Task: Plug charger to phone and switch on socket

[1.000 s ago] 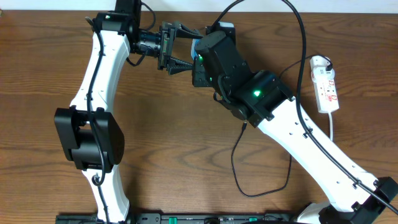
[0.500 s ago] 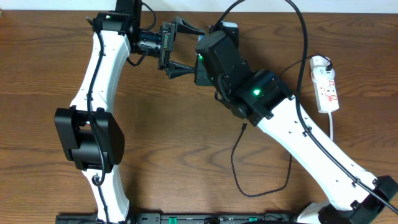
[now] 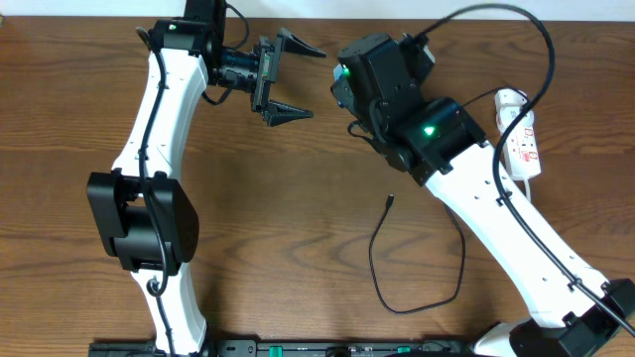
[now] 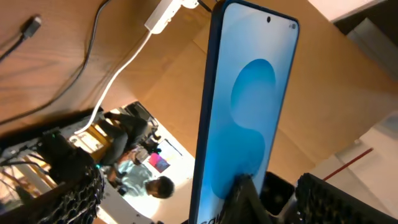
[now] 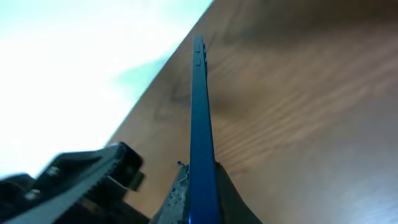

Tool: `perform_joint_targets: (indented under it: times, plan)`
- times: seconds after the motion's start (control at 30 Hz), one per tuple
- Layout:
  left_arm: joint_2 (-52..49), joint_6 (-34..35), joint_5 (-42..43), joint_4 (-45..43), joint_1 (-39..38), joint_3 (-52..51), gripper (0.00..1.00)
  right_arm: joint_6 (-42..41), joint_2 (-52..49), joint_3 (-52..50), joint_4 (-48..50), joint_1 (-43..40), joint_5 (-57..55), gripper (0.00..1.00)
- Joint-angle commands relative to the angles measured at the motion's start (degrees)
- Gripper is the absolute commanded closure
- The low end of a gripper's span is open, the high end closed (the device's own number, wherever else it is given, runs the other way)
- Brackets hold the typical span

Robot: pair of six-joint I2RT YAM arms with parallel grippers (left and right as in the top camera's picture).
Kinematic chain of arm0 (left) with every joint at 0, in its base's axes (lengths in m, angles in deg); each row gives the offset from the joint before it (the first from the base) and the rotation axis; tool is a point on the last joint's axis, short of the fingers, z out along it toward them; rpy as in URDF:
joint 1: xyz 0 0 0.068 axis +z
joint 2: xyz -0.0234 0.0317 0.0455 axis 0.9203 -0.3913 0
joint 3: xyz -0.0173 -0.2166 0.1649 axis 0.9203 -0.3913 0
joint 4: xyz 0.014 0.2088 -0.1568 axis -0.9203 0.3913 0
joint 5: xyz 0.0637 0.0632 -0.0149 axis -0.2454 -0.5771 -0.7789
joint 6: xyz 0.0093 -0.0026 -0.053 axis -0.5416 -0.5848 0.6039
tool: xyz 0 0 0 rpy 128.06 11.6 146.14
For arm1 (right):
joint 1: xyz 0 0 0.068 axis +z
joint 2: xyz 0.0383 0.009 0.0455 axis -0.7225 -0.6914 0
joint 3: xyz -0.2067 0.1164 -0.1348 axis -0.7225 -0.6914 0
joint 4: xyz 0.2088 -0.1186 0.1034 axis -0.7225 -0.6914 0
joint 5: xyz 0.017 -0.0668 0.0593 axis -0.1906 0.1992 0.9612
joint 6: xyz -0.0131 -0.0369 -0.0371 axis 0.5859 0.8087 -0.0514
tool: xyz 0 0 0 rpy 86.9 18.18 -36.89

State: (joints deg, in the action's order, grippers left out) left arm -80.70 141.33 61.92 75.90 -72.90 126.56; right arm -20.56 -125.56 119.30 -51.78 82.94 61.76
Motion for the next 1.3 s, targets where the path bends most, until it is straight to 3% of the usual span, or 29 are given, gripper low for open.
perform_joint_targets:
  times: [0.0, 0.2, 0.37, 0.73, 1.17, 1.27]
  plan:
    - [0.6, 4.3, 0.2, 0.0, 0.1, 0.6, 0.01, -15.6, 0.9, 1.4, 0.4, 0.1, 1.6, 0.99]
    - [0.6, 5.1, 5.4, 0.0, 0.1, 0.6, 0.07, -25.2, 0.9, 1.4, 1.4, 0.1, 4.5, 0.99]
    - [0.6, 5.2, 5.8, 0.0, 0.1, 0.6, 0.25, -25.3, 0.9, 1.4, 4.6, 0.1, 9.0, 0.99]
    - [0.6, 5.6, 7.2, 0.0, 0.1, 0.6, 0.32, -35.3, 0.9, 1.4, 1.6, 0.1, 13.2, 0.99]
    - [0.6, 5.6, 7.9, 0.0, 0.1, 0.6, 0.40, -35.6, 0.9, 1.4, 4.4, 0.2, 13.1, 0.99]
    - [0.6, 5.6, 7.9, 0.0, 0.1, 0.6, 0.46, -35.6, 0.9, 1.4, 4.9, 0.2, 13.2, 0.99]
